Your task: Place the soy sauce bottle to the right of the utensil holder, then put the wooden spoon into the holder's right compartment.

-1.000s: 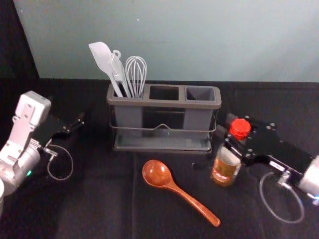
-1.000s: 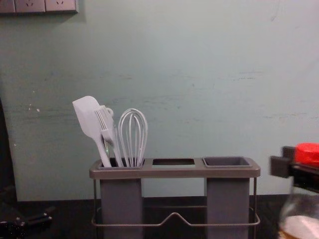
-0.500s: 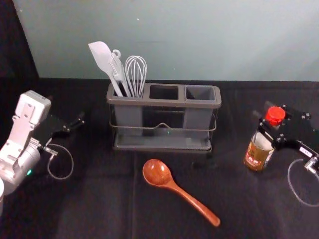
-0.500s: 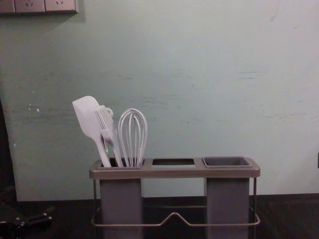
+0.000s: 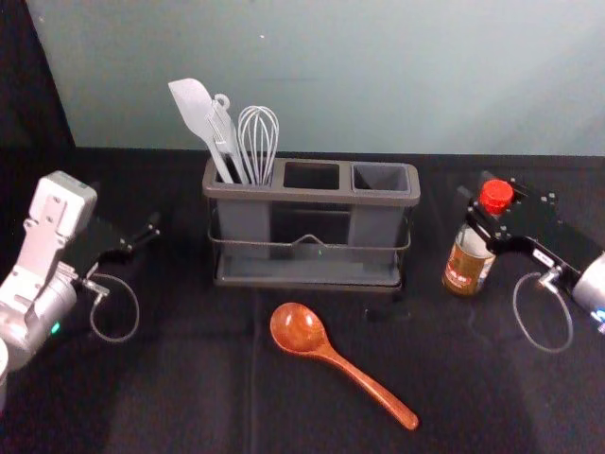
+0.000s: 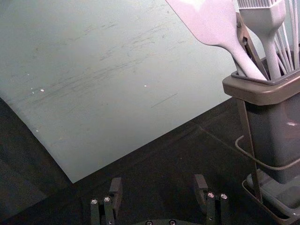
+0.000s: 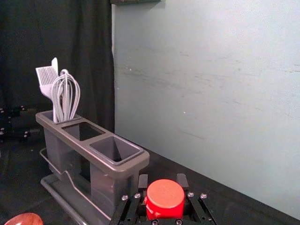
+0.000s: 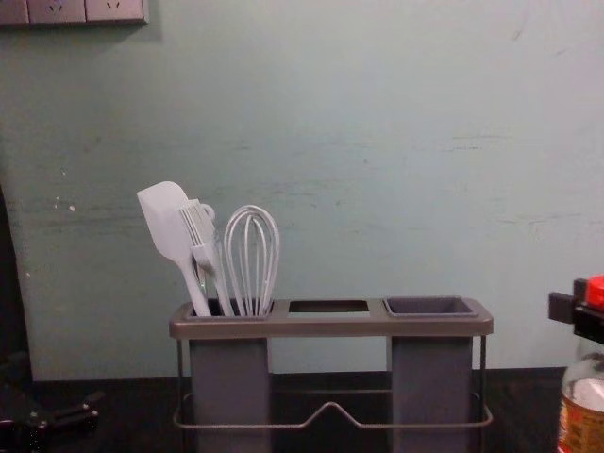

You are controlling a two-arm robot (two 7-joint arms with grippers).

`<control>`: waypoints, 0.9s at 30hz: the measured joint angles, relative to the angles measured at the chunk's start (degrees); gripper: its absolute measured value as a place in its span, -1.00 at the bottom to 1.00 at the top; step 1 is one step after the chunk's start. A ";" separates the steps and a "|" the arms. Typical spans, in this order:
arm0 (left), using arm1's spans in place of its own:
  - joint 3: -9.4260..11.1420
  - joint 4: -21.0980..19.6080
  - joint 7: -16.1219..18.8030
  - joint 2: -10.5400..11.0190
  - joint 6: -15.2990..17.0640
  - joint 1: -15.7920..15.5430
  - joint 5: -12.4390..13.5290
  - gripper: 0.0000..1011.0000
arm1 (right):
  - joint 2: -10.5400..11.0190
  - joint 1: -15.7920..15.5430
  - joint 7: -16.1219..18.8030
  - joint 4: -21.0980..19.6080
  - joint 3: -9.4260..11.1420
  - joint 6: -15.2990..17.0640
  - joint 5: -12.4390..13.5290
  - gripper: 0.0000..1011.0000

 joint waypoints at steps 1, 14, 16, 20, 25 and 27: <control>0.00 0.00 0.00 0.00 0.00 0.00 0.00 0.99 | -0.50 0.89 0.30 0.80 -0.39 0.00 -0.06 -0.26; 0.00 0.00 0.00 0.00 0.00 0.00 0.00 0.99 | -2.96 5.59 1.39 5.41 -2.91 0.06 -1.03 -0.26; 0.00 0.00 0.00 0.00 0.00 0.00 0.00 0.99 | -3.15 5.87 1.37 6.03 -3.03 0.00 -1.15 -0.26; 0.00 0.00 0.00 0.00 0.00 0.00 0.00 0.99 | -3.52 6.24 1.36 7.15 -3.09 -0.13 -1.27 -0.26; 0.00 0.00 0.00 0.00 0.00 0.00 0.00 0.99 | -3.91 6.65 1.38 8.49 -3.10 -0.47 -1.24 -0.26; 0.00 0.00 0.00 0.00 0.00 0.00 0.00 0.99 | -3.98 6.72 1.40 8.67 -3.10 -0.54 -1.24 -0.26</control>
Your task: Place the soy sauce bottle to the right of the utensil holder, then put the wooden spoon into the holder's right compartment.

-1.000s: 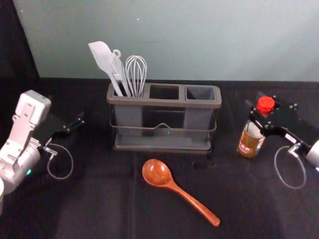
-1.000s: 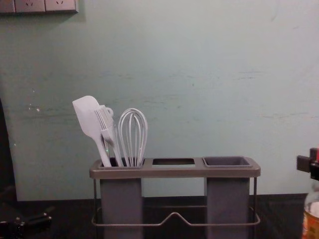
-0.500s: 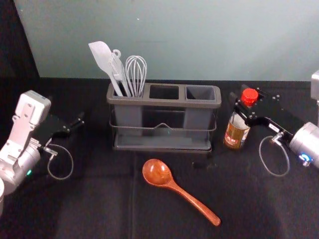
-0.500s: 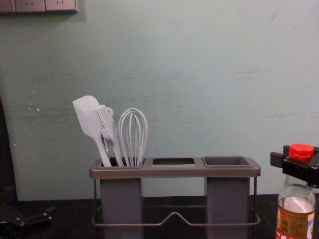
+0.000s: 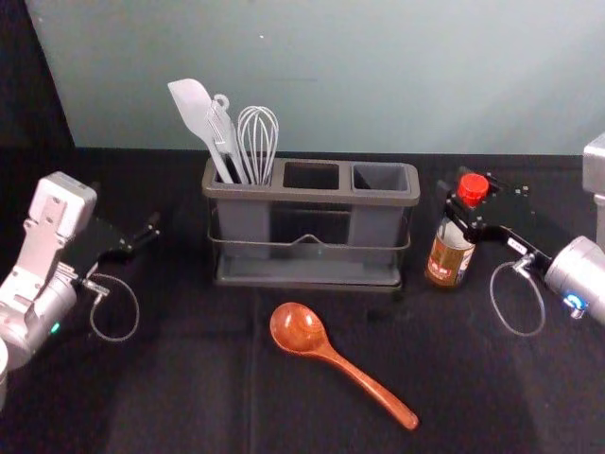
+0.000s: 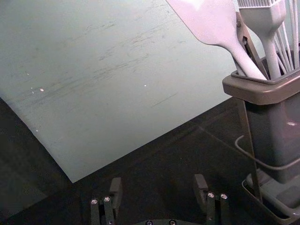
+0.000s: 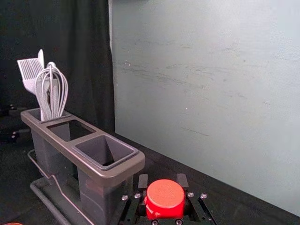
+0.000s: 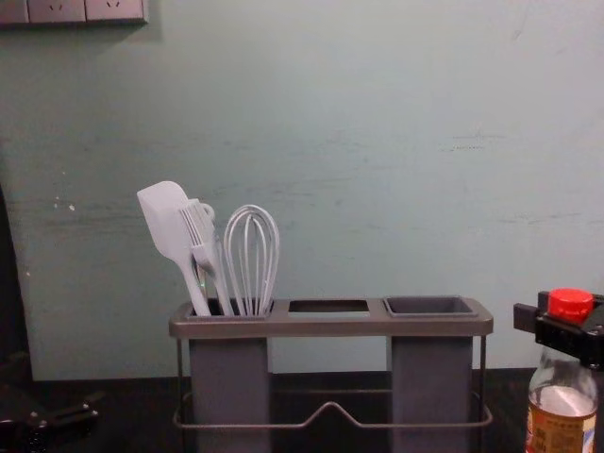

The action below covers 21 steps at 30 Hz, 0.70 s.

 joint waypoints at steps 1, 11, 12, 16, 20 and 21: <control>0.00 0.00 0.00 0.00 0.00 0.00 0.00 0.99 | -0.03 0.05 0.01 0.12 -0.03 -0.09 -0.06 -0.26; 0.00 0.00 0.00 0.00 0.00 0.00 0.00 0.99 | 0.00 -0.01 0.02 0.10 -0.02 -0.15 -0.07 -0.25; 0.00 0.00 0.00 0.00 0.00 0.00 0.00 0.99 | 0.00 -0.01 0.02 0.09 -0.01 -0.15 -0.06 -0.21; 0.00 0.00 0.00 0.00 0.00 0.00 0.00 0.99 | 0.01 -0.03 0.01 0.05 0.01 -0.15 -0.04 0.03; 0.00 0.00 0.00 0.00 0.00 0.00 0.00 0.99 | 0.03 -0.05 0.00 0.03 0.04 -0.15 -0.02 0.30; 0.00 0.00 0.00 0.00 0.00 0.00 0.00 0.99 | 0.04 -0.05 0.00 0.02 0.04 -0.15 -0.01 0.35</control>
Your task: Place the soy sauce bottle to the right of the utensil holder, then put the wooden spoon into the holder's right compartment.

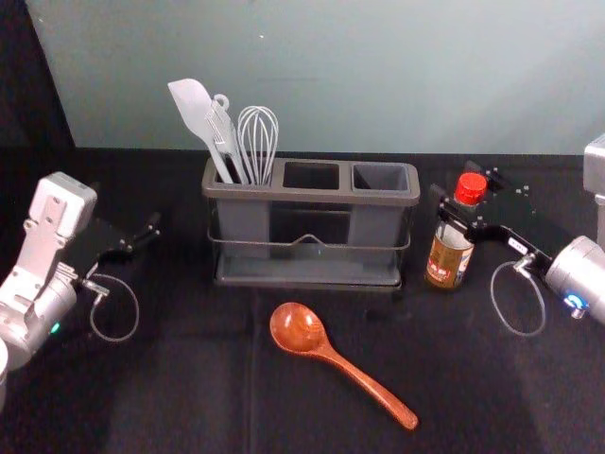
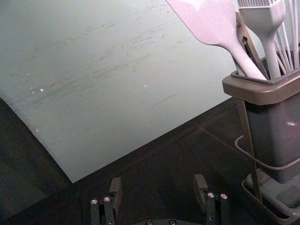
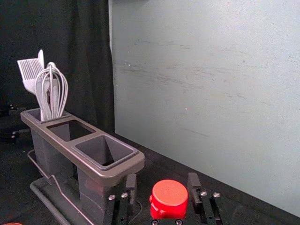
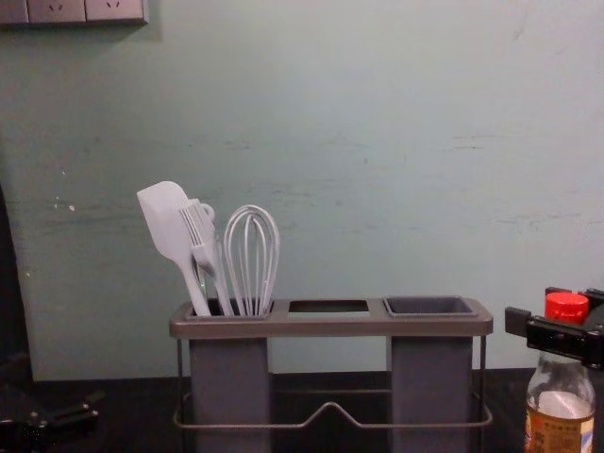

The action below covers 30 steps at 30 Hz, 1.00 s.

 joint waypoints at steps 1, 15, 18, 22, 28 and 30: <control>0.00 0.00 0.00 0.00 0.00 0.00 0.00 0.99 | 0.00 0.00 0.00 0.00 0.00 0.00 0.00 0.37; 0.00 0.00 0.00 0.00 0.00 0.00 0.00 0.99 | 0.08 -0.19 -0.01 -0.26 0.13 0.00 0.05 0.98; 0.00 0.00 0.00 0.00 0.00 0.00 0.00 0.99 | 0.37 -0.74 -0.10 -1.36 0.63 -0.06 0.13 0.98; 0.00 0.00 0.00 0.00 0.00 0.00 0.00 0.99 | 1.09 -1.67 -0.57 -3.52 1.29 0.25 0.18 0.98; 0.00 0.00 0.00 0.00 0.00 0.00 0.00 0.99 | 2.98 -3.91 -0.90 -8.36 2.95 1.99 1.15 0.98; 0.00 0.00 0.00 0.00 0.00 0.00 0.00 0.99 | 3.55 -4.77 -0.89 -9.94 3.47 2.41 1.61 0.98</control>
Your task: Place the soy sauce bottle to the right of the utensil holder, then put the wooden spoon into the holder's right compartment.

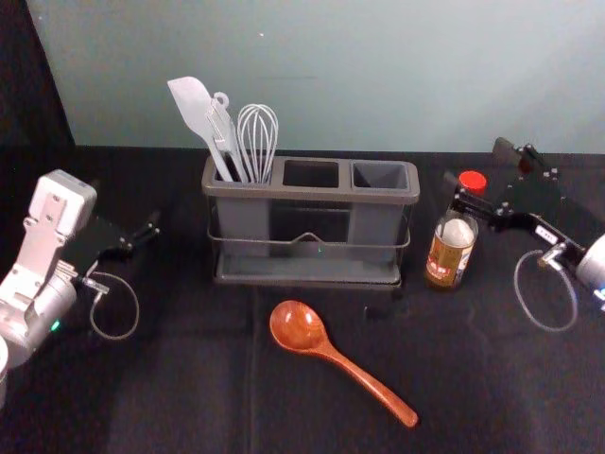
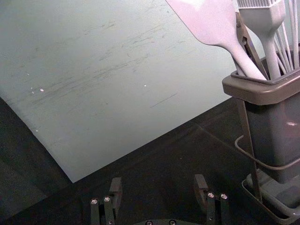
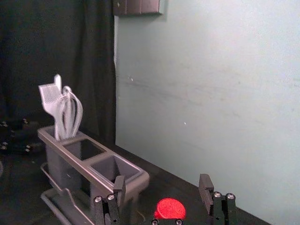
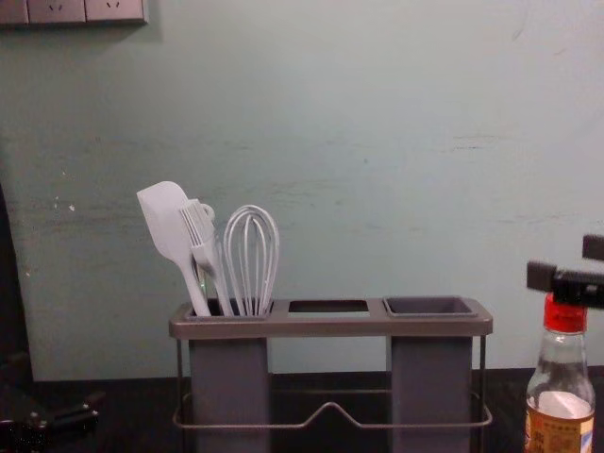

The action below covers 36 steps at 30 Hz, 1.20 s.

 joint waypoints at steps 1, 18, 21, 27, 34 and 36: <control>0.00 0.00 0.00 0.00 0.00 0.00 0.00 0.99 | 0.90 -1.38 -0.04 -2.69 0.89 0.71 0.77 0.98; 0.00 0.00 0.00 0.00 0.00 0.00 0.00 0.99 | 7.87 -8.08 3.06 -18.15 0.44 7.22 5.66 0.98; 0.00 0.00 0.00 0.00 0.00 0.00 0.00 0.99 | 8.56 -7.18 4.10 -18.99 -1.58 8.58 5.45 0.98; 0.00 0.00 0.00 0.00 0.00 0.00 0.00 0.99 | 8.86 -3.66 4.18 -20.50 -8.26 14.85 2.86 0.98; 0.00 0.00 0.00 0.00 0.00 0.00 0.00 0.99 | 7.13 2.47 0.44 -20.26 -16.95 28.77 -1.82 0.98; 0.00 0.00 0.00 0.00 0.00 0.00 0.00 0.99 | 6.58 4.07 0.17 -19.81 -18.70 31.97 -2.84 0.98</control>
